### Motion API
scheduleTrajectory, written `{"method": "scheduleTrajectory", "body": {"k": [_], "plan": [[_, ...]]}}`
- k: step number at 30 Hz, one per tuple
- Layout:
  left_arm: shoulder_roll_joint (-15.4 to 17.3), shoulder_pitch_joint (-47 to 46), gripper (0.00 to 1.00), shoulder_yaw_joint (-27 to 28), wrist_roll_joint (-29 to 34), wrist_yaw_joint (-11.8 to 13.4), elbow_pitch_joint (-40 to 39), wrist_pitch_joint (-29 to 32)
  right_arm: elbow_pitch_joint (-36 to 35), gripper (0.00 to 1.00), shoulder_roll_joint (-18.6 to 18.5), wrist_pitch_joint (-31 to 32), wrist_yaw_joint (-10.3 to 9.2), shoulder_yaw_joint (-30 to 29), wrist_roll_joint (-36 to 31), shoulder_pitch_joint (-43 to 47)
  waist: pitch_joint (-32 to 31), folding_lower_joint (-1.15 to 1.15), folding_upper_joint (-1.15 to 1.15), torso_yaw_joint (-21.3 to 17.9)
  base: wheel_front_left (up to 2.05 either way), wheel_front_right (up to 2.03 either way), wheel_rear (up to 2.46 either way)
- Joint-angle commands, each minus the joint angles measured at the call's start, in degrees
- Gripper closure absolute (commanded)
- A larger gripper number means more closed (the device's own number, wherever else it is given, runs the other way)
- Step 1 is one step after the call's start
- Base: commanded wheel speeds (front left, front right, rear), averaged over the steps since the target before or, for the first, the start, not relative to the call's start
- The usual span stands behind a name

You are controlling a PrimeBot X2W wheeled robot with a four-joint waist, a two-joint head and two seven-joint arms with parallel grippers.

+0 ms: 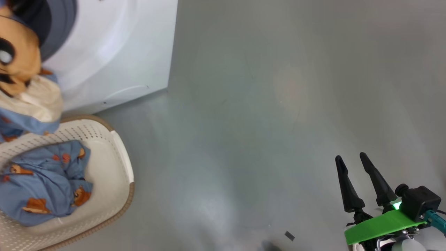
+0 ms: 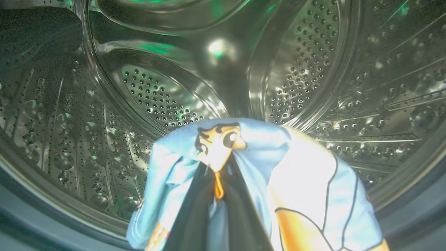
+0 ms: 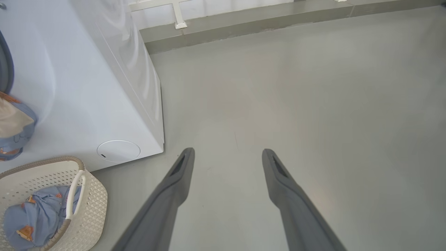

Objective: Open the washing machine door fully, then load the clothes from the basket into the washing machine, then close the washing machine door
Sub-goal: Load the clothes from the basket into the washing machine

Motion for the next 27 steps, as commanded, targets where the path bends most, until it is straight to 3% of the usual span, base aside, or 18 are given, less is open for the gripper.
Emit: {"method": "scheduleTrajectory", "body": {"k": [1,13,27], "plan": [[3.26,-2.64,1.0,1.03,0.6,0.76,-0.64,-0.31,-0.8,0.0,-1.48,-0.28,0.09,1.38,0.7,-0.5,2.47,0.0,0.0,-0.96,0.0,0.0,0.0],[5.13,-11.74,1.0,0.93,1.44,2.82,0.47,-0.36,-0.53,0.0,-2.84,-0.28,0.09,3.79,2.0,-1.87,6.82,0.0,0.0,-1.63,0.0,0.0,0.0],[6.91,-17.97,1.0,-2.16,4.34,3.38,1.6,-0.37,-0.4,0.0,-2.92,-0.28,0.09,5.51,3.17,-2.47,9.71,0.0,0.0,-2.99,0.0,0.0,0.0]]}}
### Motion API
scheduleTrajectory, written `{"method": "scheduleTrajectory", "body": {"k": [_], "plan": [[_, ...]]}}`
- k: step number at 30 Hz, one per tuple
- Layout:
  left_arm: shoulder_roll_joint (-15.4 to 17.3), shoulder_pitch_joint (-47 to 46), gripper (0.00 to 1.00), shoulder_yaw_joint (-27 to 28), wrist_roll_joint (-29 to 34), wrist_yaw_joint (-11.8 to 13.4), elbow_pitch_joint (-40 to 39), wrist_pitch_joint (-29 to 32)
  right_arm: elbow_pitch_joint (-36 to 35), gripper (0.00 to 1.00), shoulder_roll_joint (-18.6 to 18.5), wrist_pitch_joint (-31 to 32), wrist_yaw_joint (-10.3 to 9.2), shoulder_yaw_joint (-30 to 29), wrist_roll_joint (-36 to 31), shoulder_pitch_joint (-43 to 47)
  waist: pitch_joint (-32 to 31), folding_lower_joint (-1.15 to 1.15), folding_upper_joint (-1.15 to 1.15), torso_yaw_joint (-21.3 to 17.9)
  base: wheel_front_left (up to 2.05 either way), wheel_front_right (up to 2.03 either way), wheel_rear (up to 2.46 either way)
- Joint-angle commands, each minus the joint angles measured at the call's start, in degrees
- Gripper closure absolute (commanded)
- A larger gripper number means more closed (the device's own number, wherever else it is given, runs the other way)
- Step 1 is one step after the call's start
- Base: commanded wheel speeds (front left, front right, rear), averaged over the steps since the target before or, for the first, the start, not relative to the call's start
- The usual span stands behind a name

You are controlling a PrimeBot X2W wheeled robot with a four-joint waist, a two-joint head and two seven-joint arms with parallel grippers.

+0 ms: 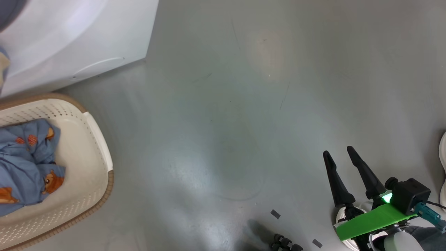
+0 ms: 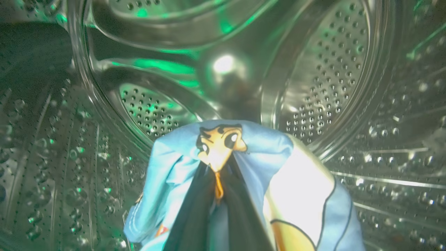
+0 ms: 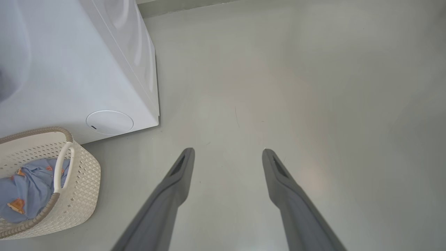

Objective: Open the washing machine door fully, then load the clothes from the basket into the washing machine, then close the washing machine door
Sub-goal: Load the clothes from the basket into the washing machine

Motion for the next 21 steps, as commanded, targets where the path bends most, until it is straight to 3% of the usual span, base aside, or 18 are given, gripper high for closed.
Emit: {"method": "scheduleTrajectory", "body": {"k": [1,9,11,12,13,15,21], "plan": [[2.75,-0.88,1.0,-0.08,0.84,0.46,-0.19,-0.34,-0.67,0.0,-1.09,-0.28,0.09,1.14,0.99,-0.01,0.22,0.0,0.0,-0.16,0.0,0.0,0.0],[1.61,-2.4,0.98,-1.67,1.19,0.95,6.78,0.42,-0.29,0.0,-0.92,-0.28,0.09,1.47,1.28,0.08,-0.34,0.0,0.0,0.11,0.0,0.0,0.0],[1.33,-3.13,0.71,-1.96,1.13,0.94,8.43,1.41,-0.3,0.0,-0.91,-0.28,0.09,1.42,1.29,0.11,-0.48,0.0,0.0,0.22,0.0,0.0,0.0],[1.33,-3.13,0.71,-1.96,1.13,0.94,8.43,1.41,-0.3,0.0,-0.91,-0.28,0.09,1.42,1.29,0.11,-0.48,0.0,0.0,0.22,0.0,0.0,0.0],[1.23,-3.41,0.6,-2.35,1.31,0.78,9.31,2.05,-0.28,0.0,-0.9,-0.28,0.09,1.42,1.28,0.11,-0.59,0.0,0.0,0.27,0.0,0.0,0.0],[1.18,-3.93,0.04,-2.79,1.49,0.93,10.84,3.05,-0.32,0.0,-0.7,-0.28,0.09,1.52,1.58,0.01,-0.77,0.0,0.0,0.24,0.0,0.0,0.0],[0.9,-4.89,0.0,-2.77,0.74,1.91,14.63,5.28,-0.18,0.0,-0.49,-0.28,0.09,1.47,1.8,-0.03,-1.47,0.0,0.0,0.22,0.0,0.0,0.0]]}}
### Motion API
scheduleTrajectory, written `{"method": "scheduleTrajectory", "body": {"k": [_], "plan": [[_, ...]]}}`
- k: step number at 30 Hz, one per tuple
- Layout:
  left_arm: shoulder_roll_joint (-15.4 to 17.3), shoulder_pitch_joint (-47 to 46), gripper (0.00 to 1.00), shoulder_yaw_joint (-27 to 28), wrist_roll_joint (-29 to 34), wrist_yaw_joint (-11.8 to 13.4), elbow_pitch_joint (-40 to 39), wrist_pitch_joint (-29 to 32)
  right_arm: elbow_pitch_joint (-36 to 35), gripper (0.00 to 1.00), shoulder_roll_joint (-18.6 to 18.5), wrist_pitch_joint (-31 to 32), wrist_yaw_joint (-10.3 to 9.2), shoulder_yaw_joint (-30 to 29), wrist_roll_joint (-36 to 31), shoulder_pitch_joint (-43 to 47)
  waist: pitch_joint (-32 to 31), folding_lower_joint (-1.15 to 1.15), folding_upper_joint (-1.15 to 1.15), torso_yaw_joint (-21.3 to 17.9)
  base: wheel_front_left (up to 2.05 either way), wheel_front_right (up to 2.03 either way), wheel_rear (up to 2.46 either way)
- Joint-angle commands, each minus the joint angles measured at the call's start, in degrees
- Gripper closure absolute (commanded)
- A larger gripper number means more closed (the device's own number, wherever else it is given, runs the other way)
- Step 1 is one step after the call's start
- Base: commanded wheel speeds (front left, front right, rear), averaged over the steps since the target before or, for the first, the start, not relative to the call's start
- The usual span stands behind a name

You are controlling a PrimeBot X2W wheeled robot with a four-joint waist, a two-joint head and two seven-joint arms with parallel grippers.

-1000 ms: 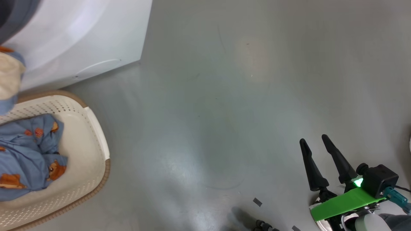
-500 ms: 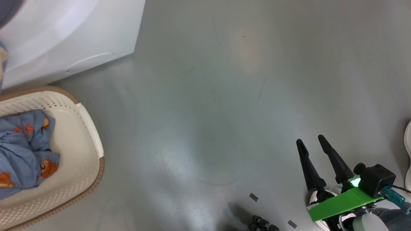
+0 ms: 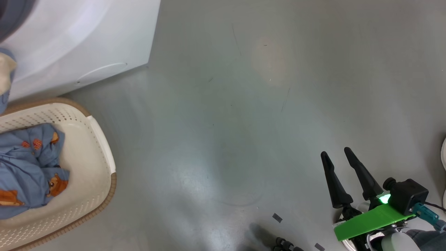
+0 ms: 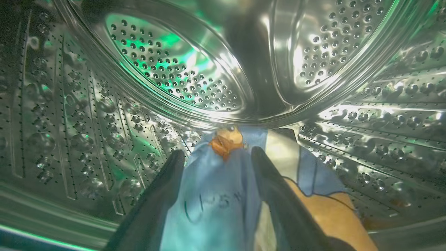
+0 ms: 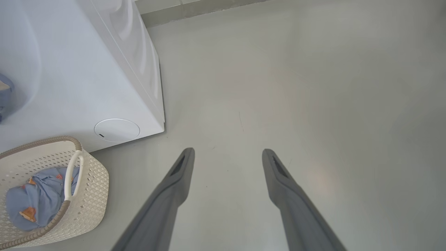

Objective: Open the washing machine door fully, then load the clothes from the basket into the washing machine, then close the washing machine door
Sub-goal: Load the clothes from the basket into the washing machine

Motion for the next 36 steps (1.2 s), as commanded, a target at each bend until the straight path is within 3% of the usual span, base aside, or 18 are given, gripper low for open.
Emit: {"method": "scheduleTrajectory", "body": {"k": [1,14,22,36], "plan": [[1.89,-1.59,0.0,0.03,-0.16,0.38,-0.73,0.4,-0.7,0.0,-0.99,-0.28,0.09,0.92,0.4,0.05,-0.05,0.0,0.0,0.03,0.0,0.0,0.0],[-0.46,-0.91,0.0,-0.56,-1.52,2.24,1.86,0.75,-0.76,0.0,-0.83,-0.28,0.09,0.29,0.34,-0.48,-2.24,0.0,0.0,1.87,0.0,0.0,0.0],[-3.51,1.34,0.0,-0.88,-2.78,2.48,2.36,-1.35,-1.17,0.0,-1.21,-0.28,0.09,0.45,-0.06,-1.0,-3.91,0.0,0.0,4.2,0.0,0.0,0.0],[-9.05,6.51,0.0,-1.94,-4.72,0.08,1.05,-4.62,-2.57,0.0,-2.54,-0.28,0.09,-1.46,-1.6,-1.43,-7.31,0.0,0.0,10.91,0.0,0.0,0.0]]}}
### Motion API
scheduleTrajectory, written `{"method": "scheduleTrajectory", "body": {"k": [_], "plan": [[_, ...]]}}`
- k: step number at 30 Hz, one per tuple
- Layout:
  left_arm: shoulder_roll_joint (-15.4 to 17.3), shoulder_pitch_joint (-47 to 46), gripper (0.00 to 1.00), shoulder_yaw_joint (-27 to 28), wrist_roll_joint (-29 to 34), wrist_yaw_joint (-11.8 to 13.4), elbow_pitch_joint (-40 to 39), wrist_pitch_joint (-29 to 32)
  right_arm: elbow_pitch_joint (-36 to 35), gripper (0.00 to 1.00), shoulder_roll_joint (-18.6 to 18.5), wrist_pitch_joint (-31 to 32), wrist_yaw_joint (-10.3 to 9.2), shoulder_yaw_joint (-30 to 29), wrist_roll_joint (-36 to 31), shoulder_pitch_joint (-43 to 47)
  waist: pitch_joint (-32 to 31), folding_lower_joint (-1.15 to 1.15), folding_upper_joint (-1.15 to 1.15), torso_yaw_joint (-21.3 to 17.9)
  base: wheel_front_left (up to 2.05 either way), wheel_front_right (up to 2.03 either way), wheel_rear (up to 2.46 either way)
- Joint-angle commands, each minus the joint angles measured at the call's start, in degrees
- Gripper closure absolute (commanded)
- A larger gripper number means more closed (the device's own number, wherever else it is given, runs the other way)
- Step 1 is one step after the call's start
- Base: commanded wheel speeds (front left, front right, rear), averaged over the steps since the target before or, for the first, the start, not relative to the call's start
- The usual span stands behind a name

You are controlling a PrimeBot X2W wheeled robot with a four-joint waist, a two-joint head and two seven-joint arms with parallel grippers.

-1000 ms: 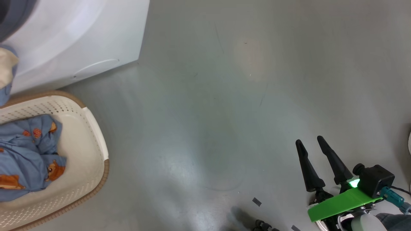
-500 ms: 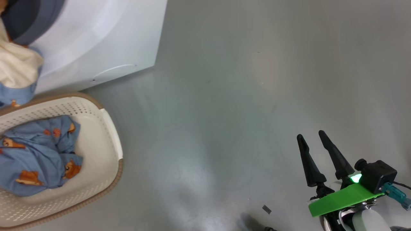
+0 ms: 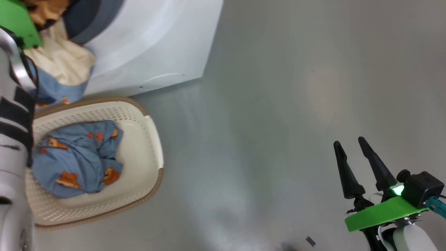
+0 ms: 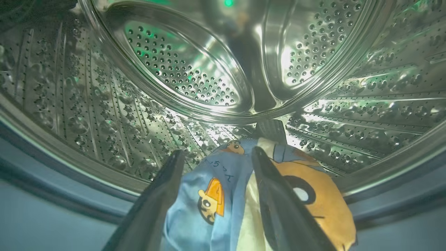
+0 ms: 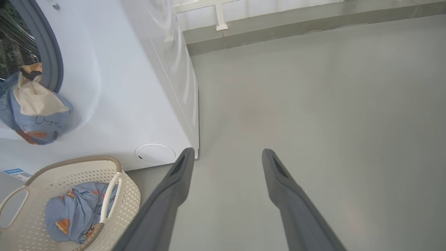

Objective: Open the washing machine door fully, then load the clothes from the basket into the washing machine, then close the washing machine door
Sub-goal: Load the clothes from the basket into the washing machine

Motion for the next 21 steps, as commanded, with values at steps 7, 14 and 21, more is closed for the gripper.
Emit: {"method": "scheduleTrajectory", "body": {"k": [7,14,21], "plan": [[-0.58,5.15,0.0,0.3,-1.67,-1.55,-4.98,-1.28,-1.96,0.0,-1.9,-0.27,0.09,-0.19,-1.51,-0.28,-3.23,0.0,0.0,5.73,0.0,0.0,0.0],[-3.98,12.24,0.0,-1.09,-1.9,-2.39,-12.84,-1.47,-2.82,0.0,-2.44,-0.27,0.09,-2.41,-2.32,-0.18,-4.13,0.0,0.0,10.19,0.0,0.0,0.0],[-5.63,24.24,0.0,-2.39,-2.12,-2.82,-25.53,-1.49,-3.52,0.0,-2.73,-0.27,0.09,-3.51,-2.85,0.18,-4.88,0.0,0.0,13.18,0.0,0.0,0.0]]}}
